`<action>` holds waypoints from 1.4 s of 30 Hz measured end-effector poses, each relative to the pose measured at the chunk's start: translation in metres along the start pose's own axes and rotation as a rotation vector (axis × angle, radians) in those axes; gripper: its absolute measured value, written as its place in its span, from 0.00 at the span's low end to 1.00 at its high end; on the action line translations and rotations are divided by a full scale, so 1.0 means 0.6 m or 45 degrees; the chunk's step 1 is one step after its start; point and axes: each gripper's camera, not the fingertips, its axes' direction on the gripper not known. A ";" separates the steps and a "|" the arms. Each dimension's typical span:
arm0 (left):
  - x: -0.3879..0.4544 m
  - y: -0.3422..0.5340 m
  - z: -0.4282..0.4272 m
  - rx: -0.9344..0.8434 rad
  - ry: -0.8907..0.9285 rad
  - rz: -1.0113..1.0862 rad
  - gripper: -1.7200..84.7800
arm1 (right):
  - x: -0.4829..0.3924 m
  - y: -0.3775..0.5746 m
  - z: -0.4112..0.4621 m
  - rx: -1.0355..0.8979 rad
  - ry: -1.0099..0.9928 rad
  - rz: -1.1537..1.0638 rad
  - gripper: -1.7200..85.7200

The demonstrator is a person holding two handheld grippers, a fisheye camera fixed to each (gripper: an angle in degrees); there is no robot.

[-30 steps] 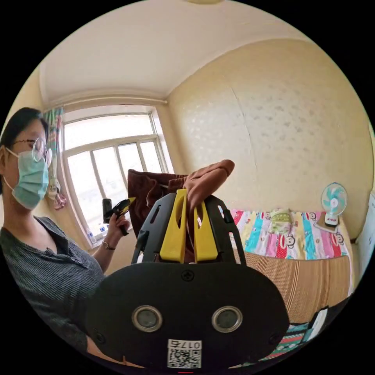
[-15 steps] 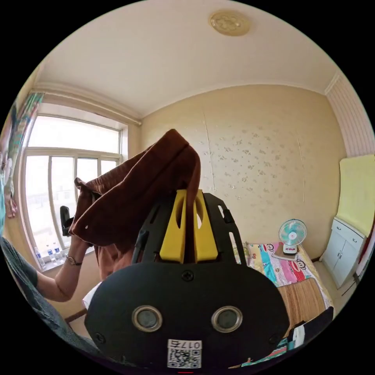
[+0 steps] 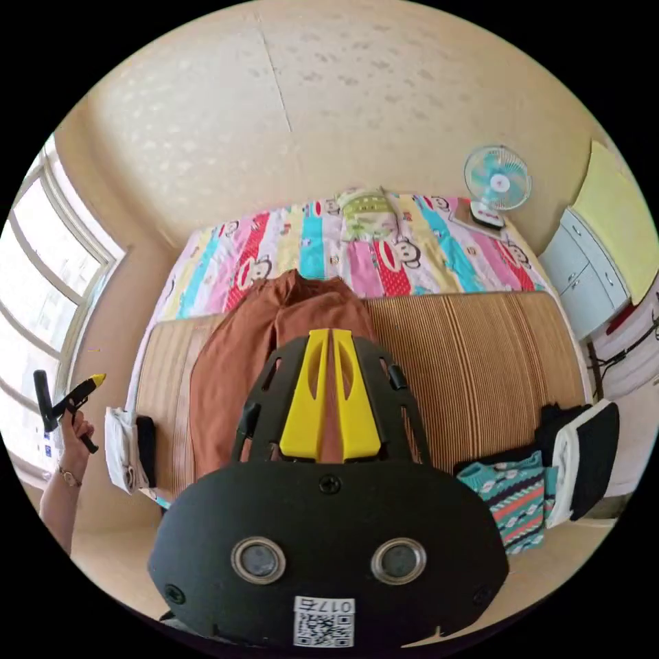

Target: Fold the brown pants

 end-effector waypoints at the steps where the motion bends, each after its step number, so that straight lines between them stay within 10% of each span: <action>1: -0.053 0.065 0.045 -0.106 0.023 -0.066 0.11 | 0.041 0.056 0.068 -0.166 -0.009 0.051 0.03; 9: -0.150 0.320 0.157 -0.423 0.180 -0.163 0.12 | 0.287 0.316 0.179 -0.588 0.124 0.241 0.03; 24: -0.319 0.510 0.233 -0.784 -0.193 -0.231 0.01 | 0.557 0.462 0.143 -0.871 -0.112 0.304 0.03; 30: -0.337 0.591 0.202 -1.048 -0.211 -0.312 0.01 | 0.541 0.577 0.111 -1.360 -0.001 -0.223 0.03; 42: -0.308 0.594 0.055 -0.765 0.326 -0.487 0.01 | 1.023 0.488 -0.029 -1.043 -0.365 0.783 0.22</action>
